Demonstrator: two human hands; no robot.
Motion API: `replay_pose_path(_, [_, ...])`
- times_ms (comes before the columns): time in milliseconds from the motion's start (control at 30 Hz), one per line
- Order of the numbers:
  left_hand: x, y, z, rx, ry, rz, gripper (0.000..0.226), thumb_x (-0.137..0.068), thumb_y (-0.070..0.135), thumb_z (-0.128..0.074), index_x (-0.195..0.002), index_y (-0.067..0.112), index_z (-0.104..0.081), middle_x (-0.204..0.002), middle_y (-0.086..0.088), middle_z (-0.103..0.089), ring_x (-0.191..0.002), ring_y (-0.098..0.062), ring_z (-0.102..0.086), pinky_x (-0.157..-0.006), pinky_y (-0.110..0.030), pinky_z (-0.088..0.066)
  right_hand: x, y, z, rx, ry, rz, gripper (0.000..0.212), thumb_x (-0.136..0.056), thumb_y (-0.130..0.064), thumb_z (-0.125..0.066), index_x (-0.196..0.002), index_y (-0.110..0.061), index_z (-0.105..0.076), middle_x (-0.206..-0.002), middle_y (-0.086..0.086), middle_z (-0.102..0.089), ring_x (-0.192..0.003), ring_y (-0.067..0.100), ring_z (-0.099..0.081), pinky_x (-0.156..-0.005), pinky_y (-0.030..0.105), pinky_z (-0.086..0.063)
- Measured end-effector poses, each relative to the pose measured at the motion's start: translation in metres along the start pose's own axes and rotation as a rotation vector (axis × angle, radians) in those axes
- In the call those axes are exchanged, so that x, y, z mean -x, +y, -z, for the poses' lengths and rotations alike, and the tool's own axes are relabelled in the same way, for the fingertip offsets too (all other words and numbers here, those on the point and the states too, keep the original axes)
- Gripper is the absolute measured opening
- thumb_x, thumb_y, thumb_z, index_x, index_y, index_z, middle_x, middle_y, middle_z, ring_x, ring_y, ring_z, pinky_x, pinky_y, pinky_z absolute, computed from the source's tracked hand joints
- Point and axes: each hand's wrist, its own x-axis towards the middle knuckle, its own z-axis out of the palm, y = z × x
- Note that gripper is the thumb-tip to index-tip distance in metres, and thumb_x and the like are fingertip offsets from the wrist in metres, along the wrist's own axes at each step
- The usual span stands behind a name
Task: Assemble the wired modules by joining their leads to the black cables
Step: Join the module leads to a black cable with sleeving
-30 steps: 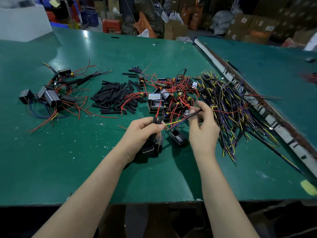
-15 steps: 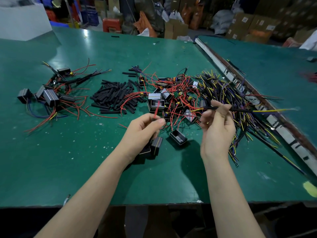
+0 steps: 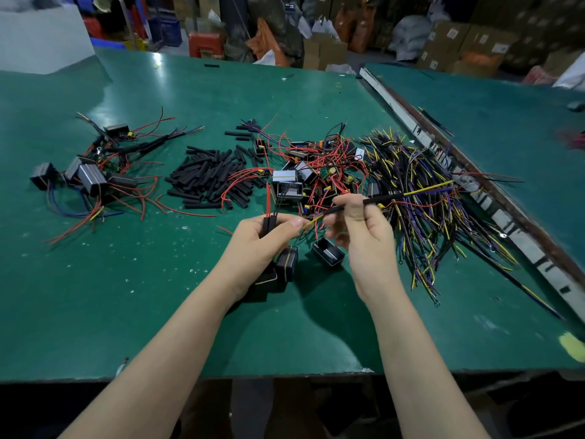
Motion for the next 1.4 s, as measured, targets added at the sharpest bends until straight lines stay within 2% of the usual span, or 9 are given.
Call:
replay_pose_path(233, [0.0,0.0,-0.001,0.046,0.007,0.014,0.012,-0.092,0.016,-0.059,-0.084,0.015,-0.069,-0.043,0.016,-0.048,-0.04,0.003,-0.041,-0.042,-0.007,-0.032,0.002,0.001,-0.001,0.021,-0.063,-0.005,0.024,-0.094,-0.039,-0.043,-0.09,-0.022,-0.06,-0.066,-0.008,-0.066,-0.058,0.007,-0.057,-0.055,0.019,-0.045])
replay_pose_path(333, [-0.001,-0.002,0.0,0.053,0.035,0.011,0.011,-0.091,0.013,-0.06,-0.084,0.009,-0.068,-0.045,0.018,-0.051,-0.043,0.004,-0.046,-0.045,-0.005,-0.034,0.002,0.003,-0.001,0.02,-0.089,-0.019,0.024,-0.096,-0.037,-0.042,-0.088,-0.022,-0.059,-0.065,-0.008,-0.064,-0.057,0.007,-0.057,-0.052,0.016,-0.043])
replay_pose_path(433, [-0.002,-0.003,0.0,0.027,0.083,-0.011,0.014,-0.089,0.011,-0.063,-0.076,0.014,-0.069,-0.057,0.013,-0.061,-0.051,0.005,-0.051,-0.049,-0.006,-0.039,0.002,0.006,-0.002,0.074,-0.072,-0.032,0.027,-0.101,-0.033,-0.039,-0.086,-0.022,-0.057,-0.062,-0.009,-0.061,-0.057,0.007,-0.056,-0.054,0.015,-0.043])
replay_pose_path(533, [-0.003,-0.005,-0.002,0.005,0.112,-0.035,0.019,-0.087,0.009,-0.065,-0.069,0.017,-0.067,-0.064,-0.005,-0.056,-0.052,-0.005,-0.049,-0.049,-0.01,-0.042,0.003,0.01,-0.005,0.166,-0.005,-0.01,0.028,-0.098,-0.042,-0.038,-0.083,-0.024,-0.055,-0.063,-0.009,-0.059,-0.059,0.006,-0.058,-0.057,0.017,-0.044])
replay_pose_path(700, [-0.002,-0.005,-0.004,0.0,0.129,-0.045,0.021,-0.088,0.005,-0.063,-0.069,0.014,-0.063,-0.061,-0.002,-0.05,-0.049,-0.002,-0.045,-0.047,-0.01,-0.041,0.005,0.011,-0.009,0.202,-0.005,0.031,0.029,-0.089,-0.053,-0.036,-0.086,-0.027,-0.051,-0.063,-0.01,-0.064,-0.065,0.008,-0.064,-0.056,0.022,-0.045])
replay_pose_path(900, [-0.003,-0.006,-0.001,0.015,0.14,0.003,0.026,-0.089,0.011,-0.062,-0.066,0.022,-0.066,-0.058,0.007,-0.057,-0.051,-0.004,-0.051,-0.048,-0.015,-0.044,0.006,0.009,-0.009,0.075,-0.103,0.001,0.016,-0.094,-0.018,-0.06,-0.088,-0.024,-0.047,-0.079,-0.003,-0.064,-0.067,0.008,-0.066,-0.051,0.017,-0.045])
replay_pose_path(1000, [-0.003,-0.007,-0.002,-0.012,0.101,0.018,0.021,-0.088,0.021,-0.066,-0.068,0.023,-0.064,-0.052,0.01,-0.049,-0.051,-0.009,-0.047,-0.05,-0.02,-0.043,0.005,0.009,-0.008,0.052,-0.098,0.0,0.017,-0.094,-0.014,-0.059,-0.087,-0.024,-0.048,-0.076,-0.005,-0.065,-0.068,0.009,-0.064,-0.053,0.017,-0.046])
replay_pose_path(1200, [-0.004,-0.009,0.001,-0.026,0.104,-0.021,0.016,-0.089,0.016,-0.065,-0.073,0.015,-0.063,-0.049,0.014,-0.049,-0.047,-0.001,-0.05,-0.047,-0.017,-0.045,0.005,0.01,-0.009,0.094,-0.161,-0.027,0.022,-0.091,-0.011,-0.064,-0.091,-0.023,-0.045,-0.071,-0.007,-0.062,-0.053,0.007,-0.059,-0.052,0.015,-0.044])
replay_pose_path(1400, [-0.005,-0.011,0.002,-0.047,0.114,-0.039,0.012,-0.078,0.033,-0.064,-0.066,0.03,-0.065,-0.048,0.014,-0.047,-0.047,-0.004,-0.045,-0.048,-0.018,-0.042,0.005,0.01,-0.005,0.017,-0.261,-0.086,0.021,-0.094,-0.005,-0.057,-0.095,-0.02,-0.042,-0.066,-0.011,-0.062,-0.048,0.004,-0.045,-0.047,0.016,-0.038])
